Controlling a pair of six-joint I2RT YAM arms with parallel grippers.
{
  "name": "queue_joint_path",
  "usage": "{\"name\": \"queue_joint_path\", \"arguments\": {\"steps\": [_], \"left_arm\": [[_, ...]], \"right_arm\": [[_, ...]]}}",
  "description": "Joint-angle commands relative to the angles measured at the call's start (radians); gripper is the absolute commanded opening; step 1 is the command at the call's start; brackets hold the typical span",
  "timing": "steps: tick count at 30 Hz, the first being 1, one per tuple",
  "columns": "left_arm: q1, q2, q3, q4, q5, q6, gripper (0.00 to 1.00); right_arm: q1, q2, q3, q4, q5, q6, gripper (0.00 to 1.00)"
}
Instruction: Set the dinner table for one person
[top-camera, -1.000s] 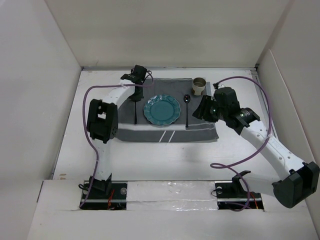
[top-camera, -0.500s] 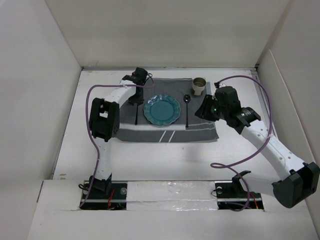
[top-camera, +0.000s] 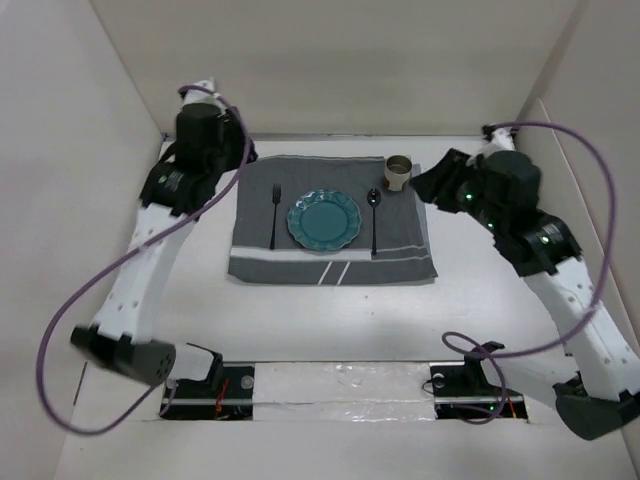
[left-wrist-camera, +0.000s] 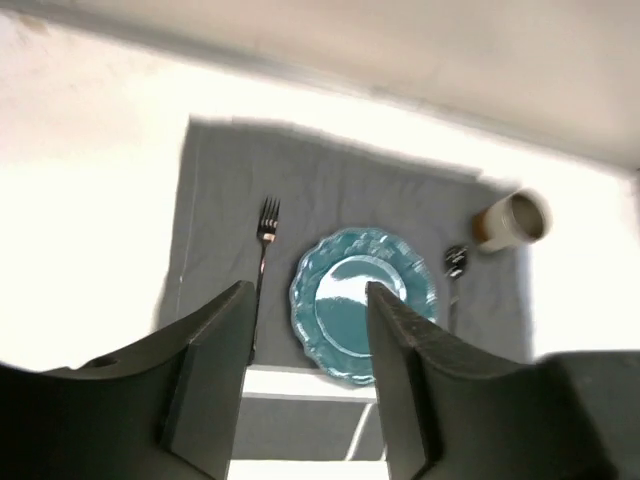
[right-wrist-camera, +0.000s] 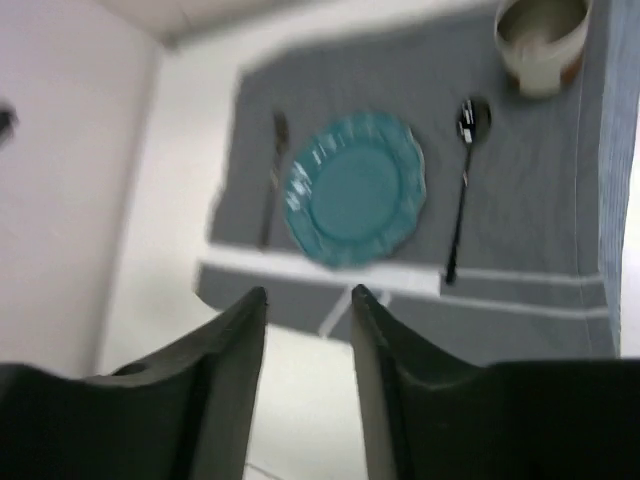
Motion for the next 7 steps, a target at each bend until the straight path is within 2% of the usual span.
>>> {"name": "queue_joint_path", "arguments": {"steps": [1,2,5,7], "left_arm": [[0.033,-0.183,-0.058,0.021,-0.03,-0.061,0.45],[0.045,-0.259,-0.062,0.033,-0.03,-0.064,0.51],[0.045,-0.35,-0.067,0.035,-0.073,-0.075,0.55],[0.045,-0.37,-0.084,0.039,-0.067,-0.088,0.61]], "right_arm": [[-0.016,-0.114,0.165,0.057,0.169,0.015,0.52],[-0.03,-0.121,0.188,0.066,0.215,0.047,0.6],[-0.056,-0.147,0.195,0.156,0.236,0.03,0.72],[-0.086,-0.106,0.21,0.137,0.224,0.027,0.75]]}}
